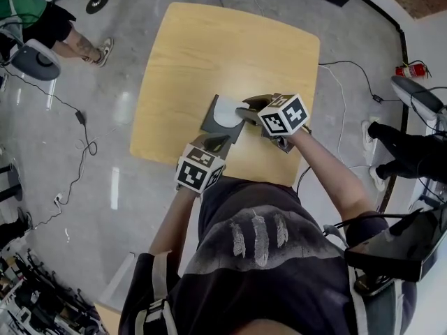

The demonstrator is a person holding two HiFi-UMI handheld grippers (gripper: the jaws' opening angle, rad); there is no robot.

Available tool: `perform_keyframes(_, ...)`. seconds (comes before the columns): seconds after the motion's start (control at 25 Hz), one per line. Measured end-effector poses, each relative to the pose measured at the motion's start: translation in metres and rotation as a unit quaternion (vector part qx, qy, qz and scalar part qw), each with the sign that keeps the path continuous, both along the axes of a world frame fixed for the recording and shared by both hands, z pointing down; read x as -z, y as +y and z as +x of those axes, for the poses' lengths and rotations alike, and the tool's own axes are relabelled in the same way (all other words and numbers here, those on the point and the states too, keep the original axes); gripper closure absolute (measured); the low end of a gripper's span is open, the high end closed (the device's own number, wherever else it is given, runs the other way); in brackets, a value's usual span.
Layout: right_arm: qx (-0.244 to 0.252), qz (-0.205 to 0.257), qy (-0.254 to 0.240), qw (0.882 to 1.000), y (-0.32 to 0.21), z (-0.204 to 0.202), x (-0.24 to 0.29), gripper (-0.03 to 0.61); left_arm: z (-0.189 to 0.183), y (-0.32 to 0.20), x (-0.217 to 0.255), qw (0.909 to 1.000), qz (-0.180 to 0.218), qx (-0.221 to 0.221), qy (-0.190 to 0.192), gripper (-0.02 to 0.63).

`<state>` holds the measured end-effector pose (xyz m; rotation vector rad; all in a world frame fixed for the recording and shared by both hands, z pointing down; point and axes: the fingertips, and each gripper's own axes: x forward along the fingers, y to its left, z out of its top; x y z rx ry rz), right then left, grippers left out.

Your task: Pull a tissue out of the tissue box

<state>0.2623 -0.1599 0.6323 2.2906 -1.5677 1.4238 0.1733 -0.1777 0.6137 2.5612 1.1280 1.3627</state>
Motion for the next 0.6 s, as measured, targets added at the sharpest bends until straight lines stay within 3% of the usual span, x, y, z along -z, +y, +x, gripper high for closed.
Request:
perform_keyframes(0.28, -0.024, 0.053, -0.030, 0.998, 0.000, 0.002, 0.017, 0.551, 0.005, 0.002, 0.004, 1.0000, -0.002, -0.005, 0.003, 0.612)
perform_keyframes(0.6, -0.048, 0.106, -0.077, 0.990, -0.003, -0.001, 0.029, 0.575, 0.009, 0.003, 0.008, 0.9999, -0.003, -0.011, 0.006, 0.612)
